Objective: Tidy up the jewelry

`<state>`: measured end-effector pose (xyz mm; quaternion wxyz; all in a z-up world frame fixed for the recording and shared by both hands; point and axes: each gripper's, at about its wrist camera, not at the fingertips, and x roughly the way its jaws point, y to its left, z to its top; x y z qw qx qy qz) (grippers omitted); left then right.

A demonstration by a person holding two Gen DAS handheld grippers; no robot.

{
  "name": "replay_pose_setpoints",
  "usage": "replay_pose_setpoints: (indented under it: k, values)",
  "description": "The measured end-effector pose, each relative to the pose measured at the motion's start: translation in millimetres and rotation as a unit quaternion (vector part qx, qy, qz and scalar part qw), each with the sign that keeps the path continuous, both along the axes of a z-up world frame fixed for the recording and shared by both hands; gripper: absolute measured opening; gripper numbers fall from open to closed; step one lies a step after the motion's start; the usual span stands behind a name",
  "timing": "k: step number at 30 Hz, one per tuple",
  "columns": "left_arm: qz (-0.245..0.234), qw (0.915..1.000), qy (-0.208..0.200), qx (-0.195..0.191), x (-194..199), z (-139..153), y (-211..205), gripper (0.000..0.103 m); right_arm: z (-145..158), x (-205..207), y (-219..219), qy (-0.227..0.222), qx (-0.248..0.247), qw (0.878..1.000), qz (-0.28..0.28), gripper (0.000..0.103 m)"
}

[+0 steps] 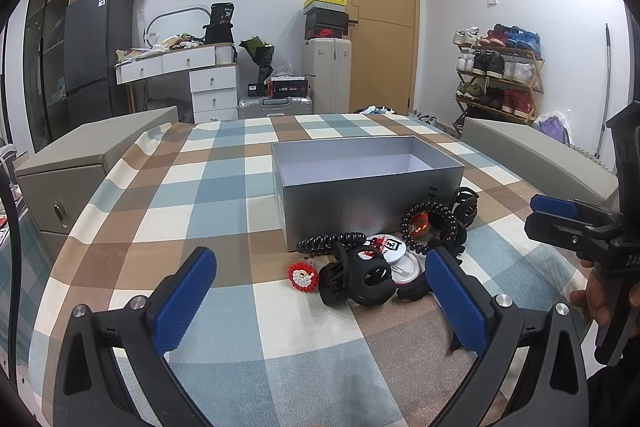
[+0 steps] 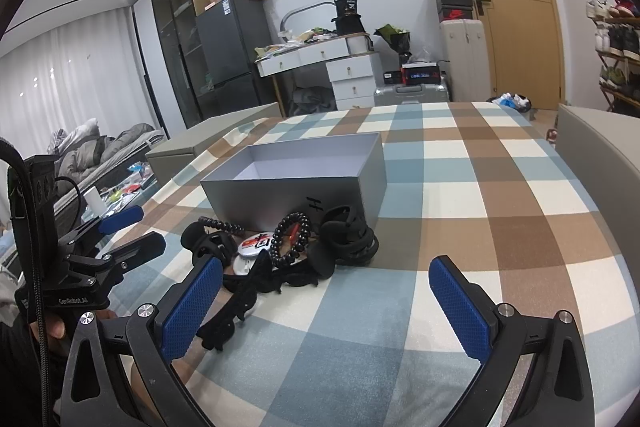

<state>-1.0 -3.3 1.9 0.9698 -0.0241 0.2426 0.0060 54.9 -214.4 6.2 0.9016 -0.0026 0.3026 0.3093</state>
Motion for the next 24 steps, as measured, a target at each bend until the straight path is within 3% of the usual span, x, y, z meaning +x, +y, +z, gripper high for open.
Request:
replay_pose_setpoints:
  k: [24]
  values:
    - [-0.002, 1.0000, 0.002, 0.002, 1.8, -0.6, -1.6, 0.102, -0.3, 0.2, -0.2, 0.001, 0.000, 1.000, 0.000, 0.103]
